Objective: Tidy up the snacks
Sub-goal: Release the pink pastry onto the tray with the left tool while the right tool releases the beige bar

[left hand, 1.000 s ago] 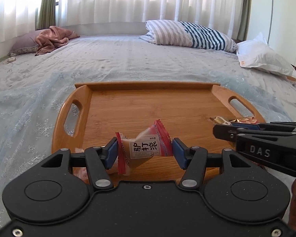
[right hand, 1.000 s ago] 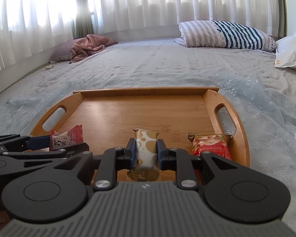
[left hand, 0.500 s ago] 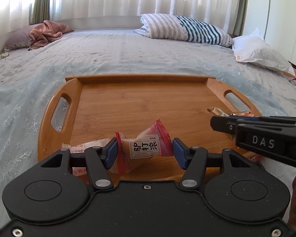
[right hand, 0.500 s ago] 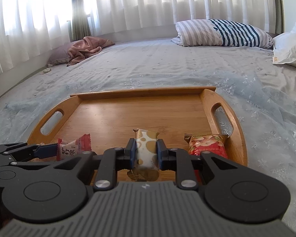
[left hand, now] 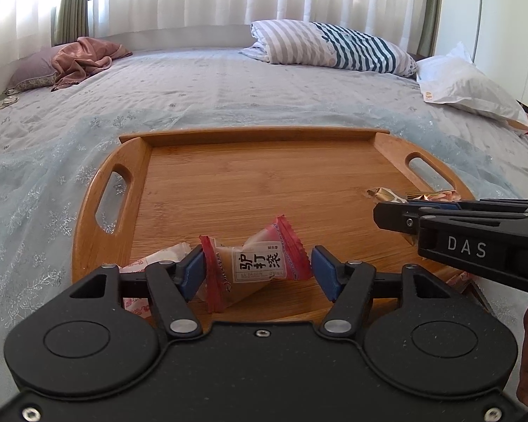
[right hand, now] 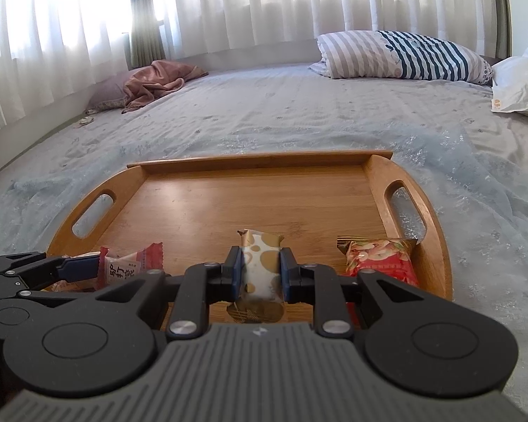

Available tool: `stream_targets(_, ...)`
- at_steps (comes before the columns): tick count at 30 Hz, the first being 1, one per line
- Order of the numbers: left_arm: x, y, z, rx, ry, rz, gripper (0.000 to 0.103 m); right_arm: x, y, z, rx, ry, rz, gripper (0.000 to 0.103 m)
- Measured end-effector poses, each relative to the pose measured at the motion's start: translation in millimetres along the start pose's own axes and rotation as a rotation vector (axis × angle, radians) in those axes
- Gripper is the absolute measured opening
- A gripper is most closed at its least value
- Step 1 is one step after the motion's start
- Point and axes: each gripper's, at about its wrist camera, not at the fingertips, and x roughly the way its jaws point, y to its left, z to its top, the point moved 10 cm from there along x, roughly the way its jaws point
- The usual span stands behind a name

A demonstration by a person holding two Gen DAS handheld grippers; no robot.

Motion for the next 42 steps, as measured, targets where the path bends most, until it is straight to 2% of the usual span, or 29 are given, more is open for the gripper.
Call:
stream_targets(5, -2.0, 1.2, 2.3, -0.01, -0.003, -0.009, 0.069, 2.0, 1.6, -0.4, -0.005, 0.005, 0.003, 0.027)
stream_targets(16, -18.8, 0.0, 6.9, 0.044, -0.052, 0.029, 0.085, -1.3, 1.9, 2.4, -0.01, -0.005, -0.003, 0.027)
stream_targets(23, -21.0, 8.1, 2.4, 0.021, -0.04, 0.038, 0.085, -4.0, 3.5, 3.3, -0.005, -0.011, -0.007, 0.027)
stream_targets(31, -30.4, 31.9, -0.4, -0.033, -0.045, 0.09, 0.086, -7.9, 0.0, 8.8, 0.018, -0.027, -0.007, 0.027)
stream_targets(42, -35.8, 38.6, -2.9, -0.066, -0.047, 0.088, 0.088, 1.0, -12.8, -2.0, 0.026, 0.008, -0.075, 0.028)
